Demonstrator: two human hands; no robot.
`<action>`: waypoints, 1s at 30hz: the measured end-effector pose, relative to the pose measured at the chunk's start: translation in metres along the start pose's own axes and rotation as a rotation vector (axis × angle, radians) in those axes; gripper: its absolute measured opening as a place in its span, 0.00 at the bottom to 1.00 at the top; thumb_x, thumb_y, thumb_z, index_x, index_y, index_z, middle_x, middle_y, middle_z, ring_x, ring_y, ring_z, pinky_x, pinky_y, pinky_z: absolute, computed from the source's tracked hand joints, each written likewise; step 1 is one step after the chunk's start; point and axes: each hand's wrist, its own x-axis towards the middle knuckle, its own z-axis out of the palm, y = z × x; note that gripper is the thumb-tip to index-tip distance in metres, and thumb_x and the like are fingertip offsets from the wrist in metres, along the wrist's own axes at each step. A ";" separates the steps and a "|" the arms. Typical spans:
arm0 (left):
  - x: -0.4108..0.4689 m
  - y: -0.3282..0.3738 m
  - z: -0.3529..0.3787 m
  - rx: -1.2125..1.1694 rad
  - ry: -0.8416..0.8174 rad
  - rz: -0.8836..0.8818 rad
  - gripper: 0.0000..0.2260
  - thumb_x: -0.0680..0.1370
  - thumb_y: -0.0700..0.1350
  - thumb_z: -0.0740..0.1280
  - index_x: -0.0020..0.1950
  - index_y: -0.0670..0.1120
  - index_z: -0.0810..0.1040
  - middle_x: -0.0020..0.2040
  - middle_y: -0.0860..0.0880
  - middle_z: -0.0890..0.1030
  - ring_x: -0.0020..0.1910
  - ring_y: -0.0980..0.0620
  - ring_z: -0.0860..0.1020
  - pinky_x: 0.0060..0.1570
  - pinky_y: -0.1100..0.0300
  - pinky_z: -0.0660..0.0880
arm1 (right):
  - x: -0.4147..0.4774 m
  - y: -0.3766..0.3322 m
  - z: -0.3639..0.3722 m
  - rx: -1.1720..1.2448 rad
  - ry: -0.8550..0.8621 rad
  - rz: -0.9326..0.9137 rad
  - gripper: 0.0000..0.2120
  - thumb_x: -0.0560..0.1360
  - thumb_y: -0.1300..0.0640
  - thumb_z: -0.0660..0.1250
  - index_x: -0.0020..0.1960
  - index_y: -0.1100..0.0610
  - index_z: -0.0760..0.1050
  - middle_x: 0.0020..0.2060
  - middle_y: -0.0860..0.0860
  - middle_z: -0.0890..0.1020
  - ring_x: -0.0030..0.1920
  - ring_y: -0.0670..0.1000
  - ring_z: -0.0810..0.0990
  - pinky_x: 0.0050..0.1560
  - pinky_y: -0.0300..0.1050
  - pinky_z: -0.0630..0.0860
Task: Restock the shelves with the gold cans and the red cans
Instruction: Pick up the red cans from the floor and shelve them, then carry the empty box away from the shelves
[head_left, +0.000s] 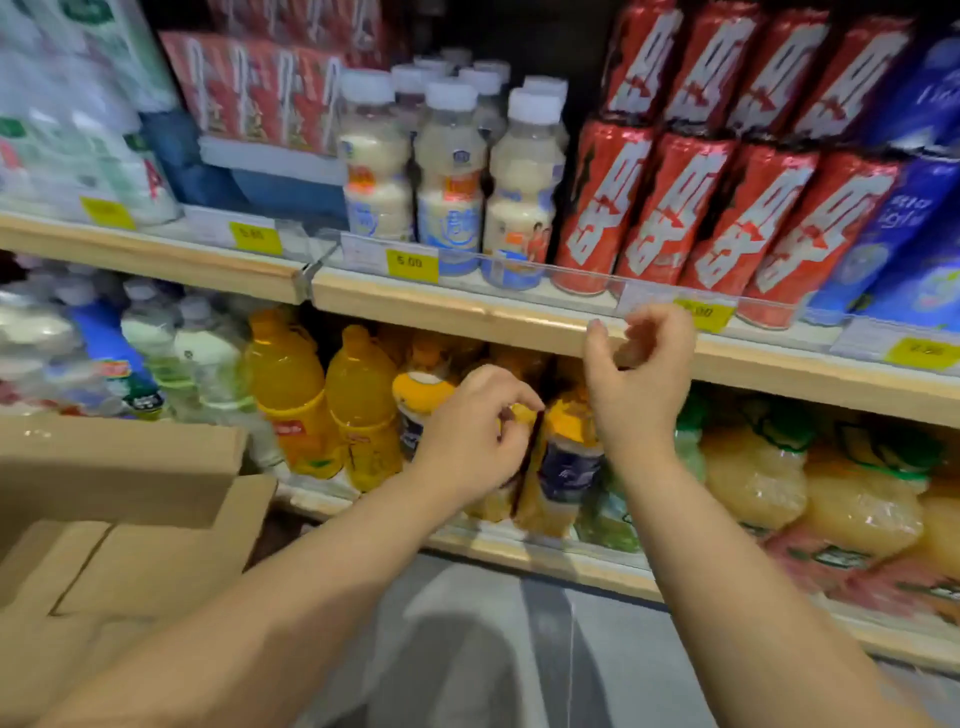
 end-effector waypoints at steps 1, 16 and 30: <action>-0.015 -0.011 -0.003 -0.014 0.035 -0.053 0.13 0.68 0.39 0.61 0.47 0.50 0.79 0.45 0.55 0.73 0.40 0.58 0.73 0.39 0.59 0.72 | -0.017 -0.002 0.013 0.103 0.039 0.127 0.11 0.70 0.55 0.69 0.45 0.47 0.67 0.41 0.52 0.71 0.36 0.48 0.68 0.41 0.42 0.69; -0.180 -0.129 -0.146 0.467 -0.008 -0.913 0.20 0.73 0.52 0.64 0.64 0.50 0.69 0.63 0.47 0.69 0.55 0.48 0.74 0.54 0.55 0.72 | -0.247 -0.006 0.131 0.263 -0.743 0.488 0.15 0.72 0.55 0.70 0.56 0.46 0.70 0.53 0.49 0.72 0.45 0.42 0.73 0.47 0.34 0.71; -0.254 -0.152 -0.204 0.379 0.464 -0.945 0.21 0.75 0.45 0.66 0.68 0.51 0.68 0.64 0.51 0.72 0.54 0.55 0.73 0.48 0.60 0.73 | -0.314 -0.024 0.169 -0.020 -1.202 0.092 0.24 0.73 0.49 0.66 0.68 0.46 0.66 0.66 0.50 0.67 0.63 0.53 0.68 0.63 0.50 0.66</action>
